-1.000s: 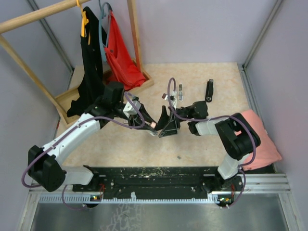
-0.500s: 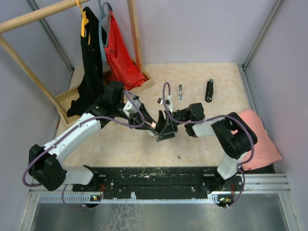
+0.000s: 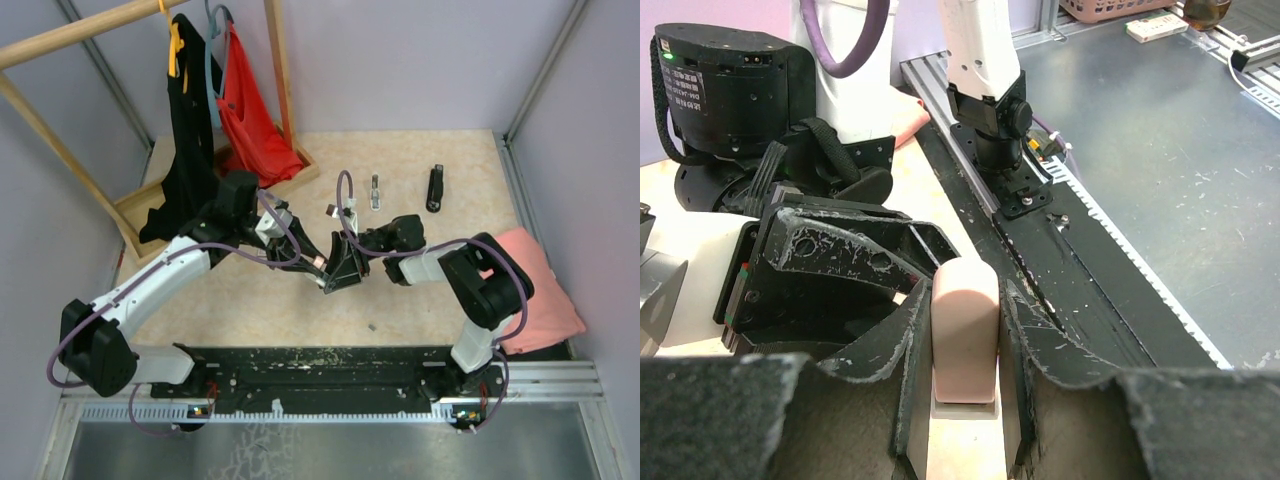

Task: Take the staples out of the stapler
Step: Unload the staple at the center of the board.

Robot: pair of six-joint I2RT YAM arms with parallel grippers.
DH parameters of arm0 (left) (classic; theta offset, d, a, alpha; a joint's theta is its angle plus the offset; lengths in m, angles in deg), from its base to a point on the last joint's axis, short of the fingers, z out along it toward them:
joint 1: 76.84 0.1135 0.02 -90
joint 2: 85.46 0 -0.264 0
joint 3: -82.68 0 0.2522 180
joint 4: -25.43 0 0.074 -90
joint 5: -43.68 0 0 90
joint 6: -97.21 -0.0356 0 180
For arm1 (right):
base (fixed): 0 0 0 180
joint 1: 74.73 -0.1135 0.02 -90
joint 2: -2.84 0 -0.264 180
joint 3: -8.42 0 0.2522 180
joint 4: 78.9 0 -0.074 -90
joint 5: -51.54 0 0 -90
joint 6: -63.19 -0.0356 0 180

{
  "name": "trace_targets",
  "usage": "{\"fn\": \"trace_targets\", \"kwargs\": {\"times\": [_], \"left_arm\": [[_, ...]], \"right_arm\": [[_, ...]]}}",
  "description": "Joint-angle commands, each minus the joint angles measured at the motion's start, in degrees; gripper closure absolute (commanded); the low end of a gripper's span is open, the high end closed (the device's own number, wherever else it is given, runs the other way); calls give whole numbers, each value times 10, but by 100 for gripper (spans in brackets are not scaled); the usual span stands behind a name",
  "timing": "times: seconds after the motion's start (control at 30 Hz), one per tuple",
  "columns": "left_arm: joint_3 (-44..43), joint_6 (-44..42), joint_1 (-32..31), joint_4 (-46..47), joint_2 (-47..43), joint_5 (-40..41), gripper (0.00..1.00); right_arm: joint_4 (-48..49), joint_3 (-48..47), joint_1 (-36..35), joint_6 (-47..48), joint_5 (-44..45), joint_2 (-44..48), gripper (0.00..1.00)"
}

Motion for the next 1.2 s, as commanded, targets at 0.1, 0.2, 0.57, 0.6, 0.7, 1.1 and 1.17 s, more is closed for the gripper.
{"fn": "trace_targets", "kwargs": {"times": [0.1, 0.2, 0.57, 0.6, 0.7, 1.1, 1.17], "left_arm": [[11, -3, 5, 18, -8, -13, 100], [11, -3, 8, 19, -10, -10, 95], [20, -27, 21, 10, -20, 10, 60], [21, -31, 22, 6, -21, 14, 55], [20, -46, 26, -7, -24, 26, 41], [-11, -85, 28, -88, -39, 78, 0], [-25, -102, 28, -118, -45, 82, 0]], "right_arm": [[44, -23, -7, -15, -8, 0, 75], [42, -25, -7, -19, -8, 0, 79], [11, -32, -7, -17, -8, -2, 90], [4, -32, -7, -16, -8, -2, 91], [-27, -37, -8, -6, -8, -4, 92], [-651, -119, -7, 423, 45, 29, 98], [-858, -176, -8, 578, 82, 29, 99]]}}
